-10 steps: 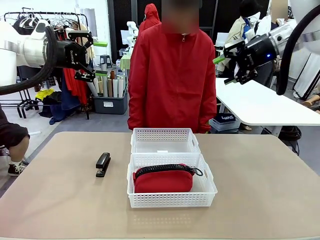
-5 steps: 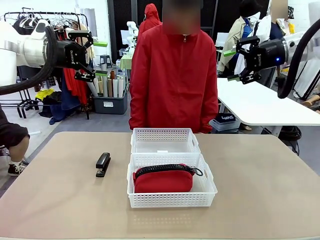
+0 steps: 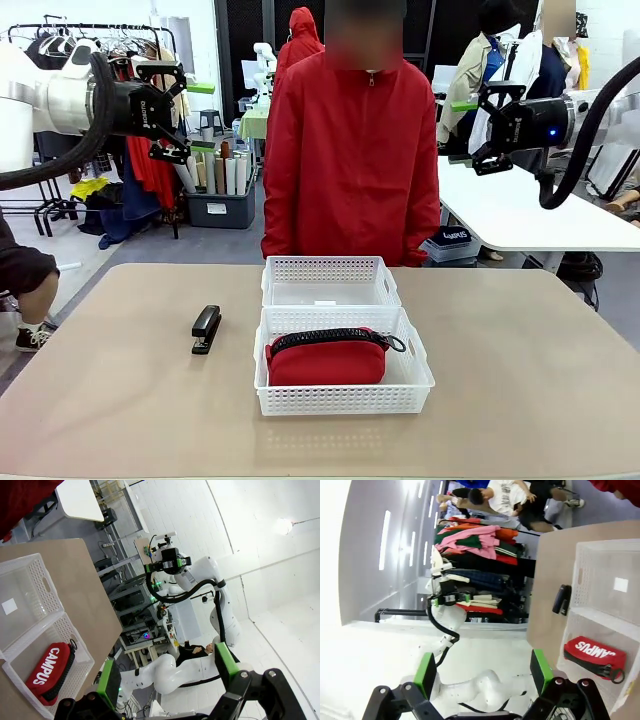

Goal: Distribute items into two baskets.
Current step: Pick up the Stapler that the person points to.

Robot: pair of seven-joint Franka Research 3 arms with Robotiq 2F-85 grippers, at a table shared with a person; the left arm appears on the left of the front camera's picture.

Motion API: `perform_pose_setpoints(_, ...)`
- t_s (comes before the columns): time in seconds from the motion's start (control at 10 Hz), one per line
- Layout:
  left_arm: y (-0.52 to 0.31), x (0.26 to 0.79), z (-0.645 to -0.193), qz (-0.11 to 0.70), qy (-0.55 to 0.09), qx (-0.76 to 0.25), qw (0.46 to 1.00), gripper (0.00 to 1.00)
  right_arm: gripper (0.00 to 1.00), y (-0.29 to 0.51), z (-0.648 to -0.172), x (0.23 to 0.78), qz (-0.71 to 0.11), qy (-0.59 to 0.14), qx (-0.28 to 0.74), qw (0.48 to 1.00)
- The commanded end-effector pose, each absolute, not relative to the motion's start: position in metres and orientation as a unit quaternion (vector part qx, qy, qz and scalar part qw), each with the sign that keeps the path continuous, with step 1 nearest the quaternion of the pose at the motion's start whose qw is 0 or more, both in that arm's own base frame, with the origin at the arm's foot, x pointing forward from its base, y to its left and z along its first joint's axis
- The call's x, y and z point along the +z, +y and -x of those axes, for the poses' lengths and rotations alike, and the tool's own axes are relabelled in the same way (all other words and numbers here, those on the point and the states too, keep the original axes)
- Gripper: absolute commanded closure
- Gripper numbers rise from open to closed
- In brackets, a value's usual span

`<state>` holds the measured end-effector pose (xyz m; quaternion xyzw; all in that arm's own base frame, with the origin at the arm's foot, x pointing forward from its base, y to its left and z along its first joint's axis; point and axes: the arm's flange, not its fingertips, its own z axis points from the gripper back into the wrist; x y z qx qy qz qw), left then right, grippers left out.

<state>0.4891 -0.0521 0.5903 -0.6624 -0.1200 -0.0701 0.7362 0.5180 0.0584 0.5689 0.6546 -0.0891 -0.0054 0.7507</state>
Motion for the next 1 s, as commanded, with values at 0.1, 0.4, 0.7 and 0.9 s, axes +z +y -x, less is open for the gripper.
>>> perform_pose_setpoints(0.1,-0.0526,0.5931,-0.4880,0.663,-0.121,-0.073,0.735,0.00,0.00,0.0591,-0.5230,0.5756,-0.680,-0.091,0.016,0.727)
perform_pose_setpoints(0.4,-0.0526,0.5931,-0.4880,0.663,-0.121,-0.073,0.735,0.00,0.00,0.0608,-0.5212,0.5762,-0.678,-0.074,0.033,0.731)
perform_pose_setpoints(0.7,-0.0526,0.5931,-0.4880,0.663,-0.121,-0.073,0.735,0.00,0.00,0.0615,-0.5175,0.5745,-0.671,-0.077,0.010,0.738)
perform_pose_setpoints(0.9,-0.0526,0.5931,-0.4880,0.663,-0.121,-0.073,0.735,0.00,0.00,0.0615,-0.5175,0.5745,-0.671,-0.077,0.010,0.738)
